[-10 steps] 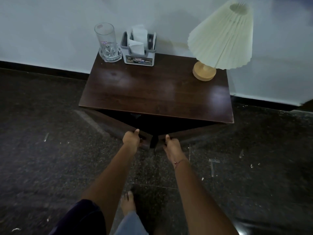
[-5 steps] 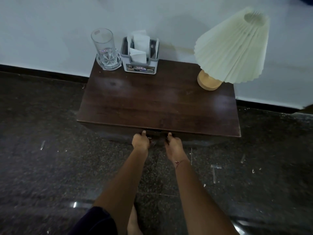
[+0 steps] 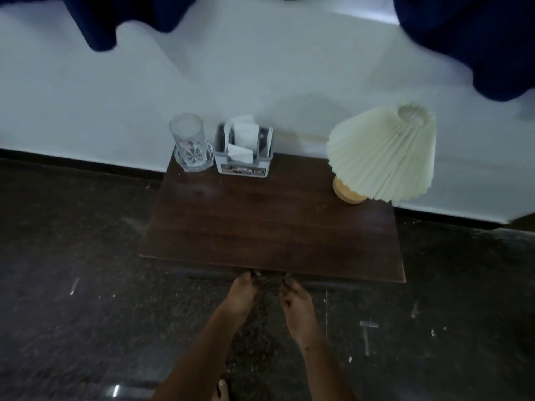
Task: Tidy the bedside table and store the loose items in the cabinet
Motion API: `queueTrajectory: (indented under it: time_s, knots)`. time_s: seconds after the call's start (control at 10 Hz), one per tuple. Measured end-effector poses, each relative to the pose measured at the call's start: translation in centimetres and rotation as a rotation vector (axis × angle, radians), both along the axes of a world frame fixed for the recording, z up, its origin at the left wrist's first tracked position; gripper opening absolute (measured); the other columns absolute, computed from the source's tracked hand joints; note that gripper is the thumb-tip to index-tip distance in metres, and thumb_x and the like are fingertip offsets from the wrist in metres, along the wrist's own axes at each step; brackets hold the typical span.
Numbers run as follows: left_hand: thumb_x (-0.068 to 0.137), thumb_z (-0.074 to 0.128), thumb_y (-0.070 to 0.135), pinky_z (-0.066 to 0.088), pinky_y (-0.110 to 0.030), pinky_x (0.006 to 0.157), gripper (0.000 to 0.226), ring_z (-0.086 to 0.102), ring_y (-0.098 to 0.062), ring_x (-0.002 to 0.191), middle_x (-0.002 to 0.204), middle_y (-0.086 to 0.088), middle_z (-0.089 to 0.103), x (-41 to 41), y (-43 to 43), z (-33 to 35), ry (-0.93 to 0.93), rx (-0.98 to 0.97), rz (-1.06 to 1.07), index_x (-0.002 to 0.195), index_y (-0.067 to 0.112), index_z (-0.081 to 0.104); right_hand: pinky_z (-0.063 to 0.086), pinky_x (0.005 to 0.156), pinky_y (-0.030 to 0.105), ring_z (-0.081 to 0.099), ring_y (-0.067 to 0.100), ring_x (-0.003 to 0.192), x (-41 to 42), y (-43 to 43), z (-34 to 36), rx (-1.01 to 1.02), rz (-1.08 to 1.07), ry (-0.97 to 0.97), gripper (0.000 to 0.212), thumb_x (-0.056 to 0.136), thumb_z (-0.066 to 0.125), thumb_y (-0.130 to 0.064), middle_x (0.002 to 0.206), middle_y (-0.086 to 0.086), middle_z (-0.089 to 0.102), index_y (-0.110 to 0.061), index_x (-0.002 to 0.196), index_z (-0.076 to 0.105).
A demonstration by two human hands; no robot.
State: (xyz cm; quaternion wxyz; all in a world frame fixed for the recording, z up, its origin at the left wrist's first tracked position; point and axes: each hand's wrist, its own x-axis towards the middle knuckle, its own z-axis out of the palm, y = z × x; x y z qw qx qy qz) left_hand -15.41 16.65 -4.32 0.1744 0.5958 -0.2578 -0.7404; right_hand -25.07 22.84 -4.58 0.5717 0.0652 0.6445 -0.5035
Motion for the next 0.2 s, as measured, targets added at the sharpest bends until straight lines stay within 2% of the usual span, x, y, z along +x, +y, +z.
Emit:
queueTrajectory:
  time_s: [0.1,0.2]
  knots:
    - [0.102,0.032,0.016,0.042,-0.035,0.087,0.032,0.054,-0.022,0.093,0.103,-0.008,0.057,0.2,-0.6,2.0,0.014,-0.026,-0.069,0.118,0.005,0.057,0.03,0.111,0.042,0.034,0.038,0.135,0.4,-0.3,2.4,0.071,0.061,0.039,0.041,0.093,0.029,0.012,0.144,0.025,0.038,0.007,0.13,0.045]
    - [0.102,0.03,0.017,0.034,-0.029,0.088,0.03,0.052,-0.017,0.089,0.104,-0.004,0.054,1.4,-0.7,5.2,0.026,-0.009,-0.063,0.096,0.013,0.06,0.034,0.108,0.039,0.037,0.037,0.134,1.2,-0.6,6.6,0.051,0.039,0.034,0.039,0.091,0.029,0.014,0.141,0.028,0.041,0.011,0.125,0.049]
